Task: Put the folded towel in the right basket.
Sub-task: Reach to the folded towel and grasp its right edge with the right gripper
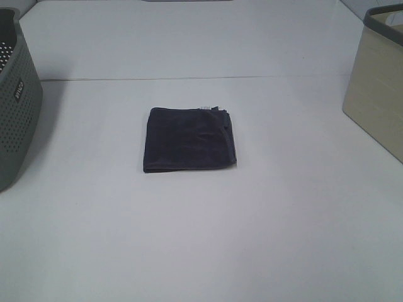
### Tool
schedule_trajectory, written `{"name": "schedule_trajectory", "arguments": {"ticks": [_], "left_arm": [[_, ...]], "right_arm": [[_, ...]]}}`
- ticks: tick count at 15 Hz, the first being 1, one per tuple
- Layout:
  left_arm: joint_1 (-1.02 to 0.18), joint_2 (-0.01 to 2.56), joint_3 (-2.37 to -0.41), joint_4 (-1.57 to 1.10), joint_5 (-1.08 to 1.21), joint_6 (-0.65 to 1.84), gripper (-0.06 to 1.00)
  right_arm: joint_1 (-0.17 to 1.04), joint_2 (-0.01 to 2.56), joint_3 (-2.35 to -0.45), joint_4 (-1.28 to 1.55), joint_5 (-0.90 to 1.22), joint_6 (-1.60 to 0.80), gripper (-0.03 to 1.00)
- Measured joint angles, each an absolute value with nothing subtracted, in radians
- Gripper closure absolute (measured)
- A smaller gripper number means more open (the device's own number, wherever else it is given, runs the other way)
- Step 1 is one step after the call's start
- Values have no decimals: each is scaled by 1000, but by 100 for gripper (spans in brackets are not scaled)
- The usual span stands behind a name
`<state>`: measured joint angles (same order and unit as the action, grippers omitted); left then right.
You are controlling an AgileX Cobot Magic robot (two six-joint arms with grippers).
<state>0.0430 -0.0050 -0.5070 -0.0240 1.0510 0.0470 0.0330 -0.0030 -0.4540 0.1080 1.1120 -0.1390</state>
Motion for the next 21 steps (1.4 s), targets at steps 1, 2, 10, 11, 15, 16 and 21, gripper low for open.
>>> {"name": "schedule_trajectory", "arguments": {"ticks": [1,2,10,11,15,16,21], "left_arm": [[43,-5,-507,-24,1051,47,-5],[43,-5,-507,-24,1051,47,-5],[43,-5,-507,-24,1051,47,-5],[43,-5,-507,-26,1051,47,-5],[43,-5,-507,-38,1051,47,-5],[43,-5,-507,-38,1051,48,-5],[43,-5,-507,-47,1051,66,-5]], "right_arm": [[33,-3,-454,111,1112,-139,-1],[33,-3,-454,115,1112,-139,-1],[33,-3,-454,116,1112,-139,-1],[33,-3,-454,116,1112,-139,-1],[33,-3,-454,116,1112,-139,-1],[33,-3,-454,116,1112,-139,-1],[33,-3,-453,116,1109,-139,-1]]}}
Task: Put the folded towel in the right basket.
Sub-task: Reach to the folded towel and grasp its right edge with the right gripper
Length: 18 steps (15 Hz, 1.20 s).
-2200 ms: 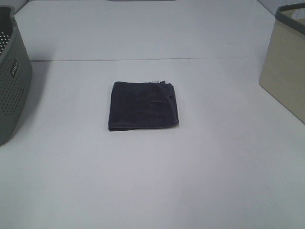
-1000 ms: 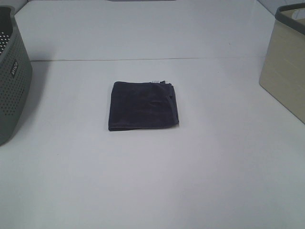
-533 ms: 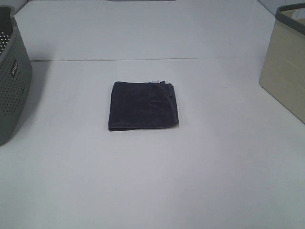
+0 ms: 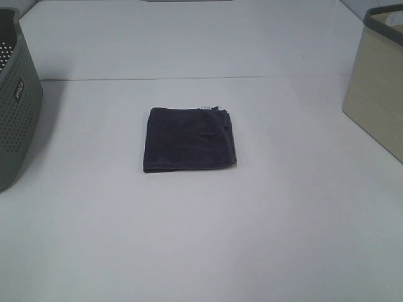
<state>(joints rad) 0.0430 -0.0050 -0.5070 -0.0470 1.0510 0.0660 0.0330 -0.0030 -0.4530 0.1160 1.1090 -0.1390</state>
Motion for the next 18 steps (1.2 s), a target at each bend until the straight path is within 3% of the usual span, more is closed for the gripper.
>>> {"name": "schedule_trajectory", "arguments": {"ticks": [13,15,18], "left_arm": [[43,-5,-507,-47,1051,66,-5],[43,-5,-507,-47,1051,66,-5],[43,-5,-507,-47,1051,66,-5]], "right_arm": [[33,26,-465,119,1120,-139,-1],[33,247,-586,154,1137,-139,-1],[33,746,-942,261,1195,-119,-1]]}}
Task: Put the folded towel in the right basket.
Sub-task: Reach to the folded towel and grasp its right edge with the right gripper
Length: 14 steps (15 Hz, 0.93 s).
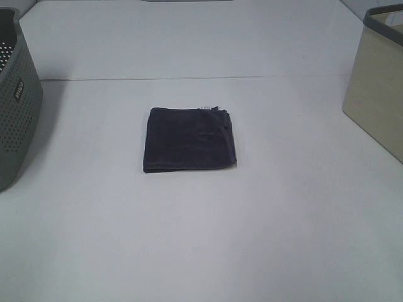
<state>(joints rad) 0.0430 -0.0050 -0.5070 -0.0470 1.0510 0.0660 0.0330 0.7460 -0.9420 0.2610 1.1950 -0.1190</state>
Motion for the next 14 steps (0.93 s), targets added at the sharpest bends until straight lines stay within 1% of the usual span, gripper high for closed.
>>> {"name": "schedule_trajectory", "arguments": {"ticks": [1,2,4,5,7,9,10,14], "left_arm": [[43,-5,-507,-47,1051,66,-5],[43,-5,-507,-47,1051,66,-5],[43,-5,-507,-47,1051,66,-5],[43,-5,-507,-47,1051,66,-5],[43,-5,-507,-47,1051,66,-5],[43,-5,-507,-47,1051,66,-5],[43,-5,-507,-47,1051,66,-5],[43,-5,-507,-47,1051,66,-5]], "right_arm": [[33,823,-1003,282,1203,-120,-1],[33,1064,-1175,375,1190,-172,-1],[43,1283,-1274,533,1154,-279,-1],[70,1375,-1296,600,1104,-319,-1],[151,1598,-1338,639,974,-340,-1],[195,1830,-1440,650,942,-350,-1],[199,1874,-1465,656,945,-351,-1],[187,2211,-1716,641,955,-346,-1]]}}
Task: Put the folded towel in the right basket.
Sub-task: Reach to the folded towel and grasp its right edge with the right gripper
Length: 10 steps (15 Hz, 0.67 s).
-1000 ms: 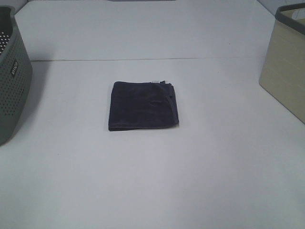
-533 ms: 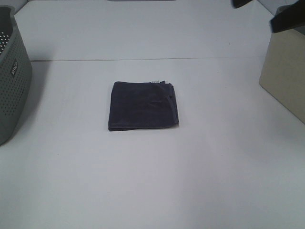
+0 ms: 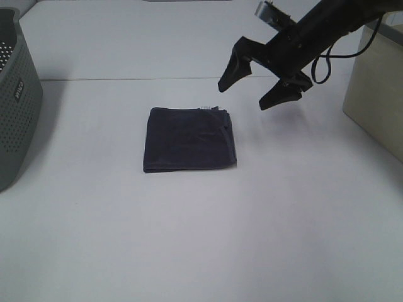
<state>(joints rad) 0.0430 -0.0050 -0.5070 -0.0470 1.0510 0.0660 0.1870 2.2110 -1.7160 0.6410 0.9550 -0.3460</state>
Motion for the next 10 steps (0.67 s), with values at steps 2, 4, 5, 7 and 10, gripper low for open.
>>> {"name": "schedule_trajectory", "arguments": {"ticks": [2,4,5,7,10], "left_arm": [[43,-5,-507,-47,1051,66,-5],[43,-5,-507,-47,1051,66,-5],[43,-5,-507,-47,1051,66,-5],[43,-5,-507,-47,1051,66,-5],[43,-5,-507,-47,1051,66,-5]], "right_arm": [[162,2372,-1826,631,997,-332,0],[162,2442,-1885,648,1016,-332,0],[164,2461,-1902,674,1017,-332,0],[164,2480,-1911,719,1017,-332,0],[182,2504,-1925,743,1025,-314,2]]}}
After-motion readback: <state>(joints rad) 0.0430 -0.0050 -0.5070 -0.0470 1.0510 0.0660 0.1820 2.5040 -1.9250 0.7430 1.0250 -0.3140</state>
